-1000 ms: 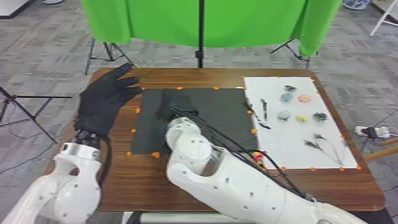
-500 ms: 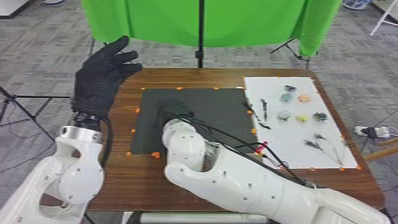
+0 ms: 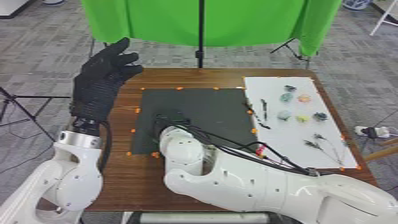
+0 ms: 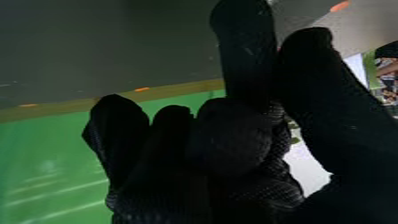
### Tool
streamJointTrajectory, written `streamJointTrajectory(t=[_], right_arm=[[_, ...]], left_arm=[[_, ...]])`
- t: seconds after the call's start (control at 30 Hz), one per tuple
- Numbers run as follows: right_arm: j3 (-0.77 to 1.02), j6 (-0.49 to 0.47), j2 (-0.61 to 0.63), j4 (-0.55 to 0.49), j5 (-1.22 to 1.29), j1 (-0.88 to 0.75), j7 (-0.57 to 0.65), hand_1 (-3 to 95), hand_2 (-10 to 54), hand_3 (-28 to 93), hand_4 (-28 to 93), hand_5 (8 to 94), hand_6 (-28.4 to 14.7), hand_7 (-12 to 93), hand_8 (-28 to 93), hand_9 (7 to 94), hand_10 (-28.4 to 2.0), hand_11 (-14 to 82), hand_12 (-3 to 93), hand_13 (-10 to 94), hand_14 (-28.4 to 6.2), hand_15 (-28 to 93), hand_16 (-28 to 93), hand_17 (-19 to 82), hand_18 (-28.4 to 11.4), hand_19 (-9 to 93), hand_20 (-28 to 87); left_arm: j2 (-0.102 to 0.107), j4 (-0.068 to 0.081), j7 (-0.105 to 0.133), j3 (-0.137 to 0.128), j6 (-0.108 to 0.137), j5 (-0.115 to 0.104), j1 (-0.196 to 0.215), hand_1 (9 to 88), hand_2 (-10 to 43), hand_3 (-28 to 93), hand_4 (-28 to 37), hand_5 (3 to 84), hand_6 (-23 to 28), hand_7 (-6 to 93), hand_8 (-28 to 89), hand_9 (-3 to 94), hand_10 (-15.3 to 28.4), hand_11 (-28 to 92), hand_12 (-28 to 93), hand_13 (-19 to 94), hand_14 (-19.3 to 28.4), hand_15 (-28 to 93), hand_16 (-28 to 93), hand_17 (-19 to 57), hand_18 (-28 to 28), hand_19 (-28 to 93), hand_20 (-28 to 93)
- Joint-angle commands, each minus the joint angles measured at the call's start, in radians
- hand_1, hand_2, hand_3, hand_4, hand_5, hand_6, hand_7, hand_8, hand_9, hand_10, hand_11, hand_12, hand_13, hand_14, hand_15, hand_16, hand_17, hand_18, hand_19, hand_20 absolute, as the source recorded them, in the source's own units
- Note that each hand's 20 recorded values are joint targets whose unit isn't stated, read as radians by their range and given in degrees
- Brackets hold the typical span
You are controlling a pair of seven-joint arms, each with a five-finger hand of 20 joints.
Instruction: Arrange flowers
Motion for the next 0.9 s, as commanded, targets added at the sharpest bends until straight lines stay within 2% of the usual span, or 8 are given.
streamJointTrajectory(t=[0.03, 0.1, 0.17, 0.2, 0.27, 0.3, 0.57, 0.9], right_arm=[[0.005, 0.036, 0.006, -0.016, -0.017, 0.006, -0.026, 35.7, -7.9, 84, -28, 93.7, 0.9, 29, -11, 93.7, -11.8, 62.7, 18.1, 91, -10.0, 81, 18, 51, -28.4, 93, 62], [0.08, 0.003, -0.001, -0.038, -0.057, -0.073, -0.052, 33.5, -6.5, 86, -28, 93.7, 1.0, 29, -16, 93.7, -11.9, 62.2, 17.9, 91, -10.2, 81, 18, 51, -28.4, 93, 61], [0.202, -0.045, -0.018, -0.061, -0.142, -0.192, -0.086, 30.6, -7.3, 89, -28, 93.7, 0.9, 29, -17, 93.7, -12.4, 61.4, 17.5, 91, -10.5, 80, 18, 50, -28.4, 93, 61], [0.225, -0.044, -0.022, -0.064, -0.155, -0.197, -0.106, 30.2, -7.9, 89, -28, 93.7, 0.9, 29, -17, 93.7, -12.6, 60.6, 17.3, 90, -10.6, 80, 18, 50, -28.4, 93, 60], [0.335, -0.122, -0.062, -0.081, -0.228, -0.307, -0.15, 31.2, -8.8, 88, -28, 93.7, 0.7, 29, -17, 93.7, -12.8, 59.8, 17.3, 90, -10.8, 80, 18, 49, -28.4, 93, 59], [0.3, -0.09, -0.027, -0.09, -0.191, -0.26, -0.122, 31.5, -8.7, 87, -28, 93.7, 0.7, 29, -17, 93.7, -12.8, 59.6, 17.4, 90, -10.8, 79, 18, 49, -28.4, 93, 59], [0.456, -0.163, 0.073, -0.223, -0.155, -0.35, -0.128, 33.6, 3.9, 73, -28, 90.6, -2.3, 16, -13, 91.9, -14.5, 50.0, 21.4, 84, -11.8, 78, 17, 43, -28.4, 93, 55], [0.736, -0.059, 0.34, -0.43, -0.027, -0.492, -0.072, 32.3, 3.8, 71, -24, 76.0, -4.5, 15, -11, 81.5, -18.2, 36.0, 17.4, 73, -14.6, 71, 12, 32, -28.1, 92, 36]], left_arm=[[-0.006, -0.004, -0.004, -0.008, 0.01, -0.003, 0.021, 25.1, 5.5, 79, -23.2, 40.9, 9.4, 15.2, -10, 36.8, 20.1, 30, 11, 29, 28.4, 63, -11, -6.4, 28.4, 63, 6], [-0.05, -0.012, -0.062, -0.041, 0.002, 0.014, 0.051, 25.1, 5.5, 79, -23.2, 40.9, 9.3, 15.2, -10, 36.9, 20.0, 30, 11, 29, 28.3, 63, -11, -6.2, 28.4, 63, 6], [-0.114, -0.011, -0.162, -0.08, -0.038, 0.043, 0.068, 25.1, 5.5, 79, -23.2, 40.8, 9.3, 15.1, -10, 37.0, 19.9, 31, 11, 30, 27.6, 65, -11, -5.7, 28.4, 65, 5], [-0.114, -0.019, -0.157, -0.092, -0.025, 0.04, 0.083, 25.1, 5.5, 79, -23.1, 40.8, 9.2, 15.2, -10, 37.1, 19.8, 32, 11, 31, 27.3, 66, -11, -5.5, 28.4, 66, 3], [-0.145, -0.052, -0.218, -0.145, -0.021, 0.05, 0.154, 25.1, 5.6, 79, -23.2, 40.9, 9.2, 15.3, -10, 37.3, 19.7, 34, 9, 32, 27.2, 68, -12, -5.3, 28.4, 70, -8], [-0.14, -0.049, -0.196, -0.145, -0.025, 0.046, 0.155, 25.1, 5.5, 79, -23.2, 40.9, 9.2, 15.4, -10, 37.3, 19.7, 34, 9, 32, 27.3, 68, -12, -5.6, 28.4, 71, -12], [-0.175, -0.094, -0.188, -0.228, -0.004, 0.043, 0.29, 24.8, 5.4, 79, -23.2, 41.0, 9.3, 15.5, -10, 37.0, 20.3, 30, 10, 28, 28.2, 60, -10, -7.7, 28.4, 65, -11], [-0.196, -0.098, -0.143, -0.269, 0.02, -0.005, 0.393, 24.1, 5.5, 79, -23.4, 40.9, 8.9, 13.4, -10, 37.2, 20.1, 26, 11, 27, 28.0, 55, -8, -8.1, 28.4, 61, -5]])
